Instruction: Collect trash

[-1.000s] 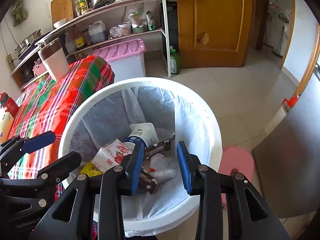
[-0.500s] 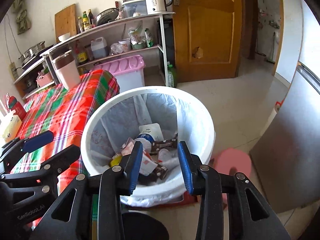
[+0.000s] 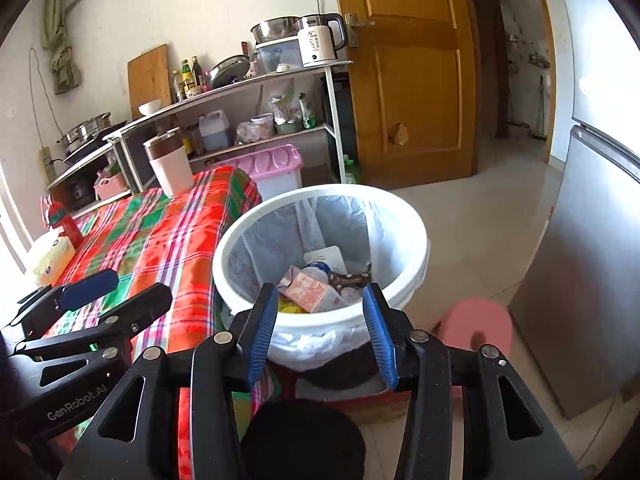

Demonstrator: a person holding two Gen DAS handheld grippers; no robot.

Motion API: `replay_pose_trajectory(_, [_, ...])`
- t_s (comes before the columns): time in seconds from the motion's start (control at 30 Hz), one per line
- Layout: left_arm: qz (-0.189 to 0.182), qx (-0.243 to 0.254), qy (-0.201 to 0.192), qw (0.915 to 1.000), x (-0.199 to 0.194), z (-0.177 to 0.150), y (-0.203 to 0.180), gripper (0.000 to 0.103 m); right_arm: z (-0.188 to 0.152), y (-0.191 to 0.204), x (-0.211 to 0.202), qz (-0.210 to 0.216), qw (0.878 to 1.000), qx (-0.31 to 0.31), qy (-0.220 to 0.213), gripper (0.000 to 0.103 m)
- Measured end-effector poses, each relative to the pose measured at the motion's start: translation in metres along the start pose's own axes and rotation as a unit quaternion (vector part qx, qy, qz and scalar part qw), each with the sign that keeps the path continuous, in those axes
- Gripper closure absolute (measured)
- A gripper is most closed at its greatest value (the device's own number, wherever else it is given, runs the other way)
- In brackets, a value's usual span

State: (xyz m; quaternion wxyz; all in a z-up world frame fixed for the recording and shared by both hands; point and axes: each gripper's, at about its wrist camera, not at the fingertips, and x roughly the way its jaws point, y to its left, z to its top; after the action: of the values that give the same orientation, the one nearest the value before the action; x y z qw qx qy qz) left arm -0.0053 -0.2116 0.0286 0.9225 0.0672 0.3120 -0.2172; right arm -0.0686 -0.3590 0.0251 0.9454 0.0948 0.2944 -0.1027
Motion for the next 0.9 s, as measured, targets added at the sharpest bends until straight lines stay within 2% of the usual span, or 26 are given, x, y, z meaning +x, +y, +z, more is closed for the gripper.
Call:
replay_pose_trajectory(0.17, [0.004, -0.003, 0.002, 1.0000, -0.003, -0.007, -0.001, 0.032, -0.009, -0.001, -0.010, -0.014, 1.000, 0.001, -0.010, 0.058])
replay_pose_trajectory(0.9, [0.000, -0.015, 0.003, 0.9999, -0.008, -0.012, -0.003, 0.032, -0.012, -0.002, -0.020, -0.013, 1.000, 0.009, -0.019, 0.058])
